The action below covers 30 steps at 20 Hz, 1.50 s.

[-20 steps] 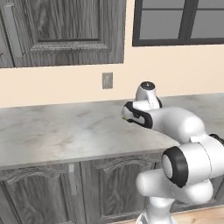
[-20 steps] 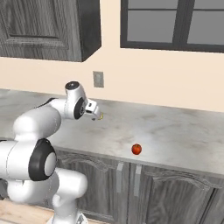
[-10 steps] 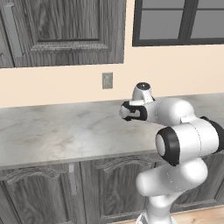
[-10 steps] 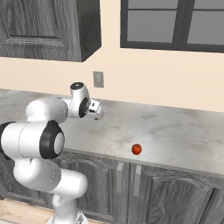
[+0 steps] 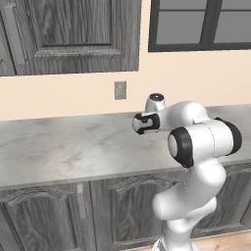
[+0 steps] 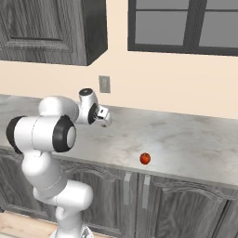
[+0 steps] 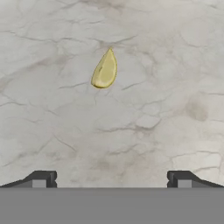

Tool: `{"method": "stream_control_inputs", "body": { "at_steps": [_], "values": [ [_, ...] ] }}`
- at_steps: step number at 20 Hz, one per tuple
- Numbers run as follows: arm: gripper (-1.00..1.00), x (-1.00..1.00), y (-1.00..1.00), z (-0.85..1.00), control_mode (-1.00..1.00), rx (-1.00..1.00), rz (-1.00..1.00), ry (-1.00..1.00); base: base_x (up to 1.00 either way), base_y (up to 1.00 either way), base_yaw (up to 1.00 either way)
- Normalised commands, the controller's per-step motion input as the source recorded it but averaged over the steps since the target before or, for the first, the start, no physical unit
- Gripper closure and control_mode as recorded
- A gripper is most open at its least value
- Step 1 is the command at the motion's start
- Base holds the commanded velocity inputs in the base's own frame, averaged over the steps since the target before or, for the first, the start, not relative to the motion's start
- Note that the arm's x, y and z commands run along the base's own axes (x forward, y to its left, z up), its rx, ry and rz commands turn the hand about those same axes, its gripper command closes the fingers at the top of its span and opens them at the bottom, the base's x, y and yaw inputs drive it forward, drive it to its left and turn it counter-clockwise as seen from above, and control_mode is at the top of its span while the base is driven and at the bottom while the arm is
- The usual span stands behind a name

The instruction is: Place the beer on the top shelf of the fridge to keep it out of children's reach, and place the apple and lemon wedge on lower shelves for easy access.

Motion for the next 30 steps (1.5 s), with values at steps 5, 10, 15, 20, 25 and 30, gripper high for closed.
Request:
{"method": "stream_control_inputs", "body": {
  "at_steps": [5,10,15,20,25,30],
  "values": [
    [-1.00,0.34,0.00,-0.23,-1.00,0.00,0.00,0.01,0.00,0.00,0.00],
    [-1.00,0.34,0.00,-0.20,-1.00,0.00,0.00,0.00,0.00,0.00,0.00],
    [-1.00,0.36,0.00,-0.20,-1.00,0.00,0.00,0.00,0.00,0.00,0.00],
    [-1.00,0.35,0.00,-0.22,-1.00,0.00,0.00,0.01,0.00,0.00,0.00],
    [-1.00,0.33,0.00,-0.22,-1.00,0.00,0.00,0.00,0.00,0.00,0.00],
    [-1.00,0.33,0.00,-0.20,-1.00,0.00,0.00,0.00,0.00,0.00,0.00]
  ]
}}
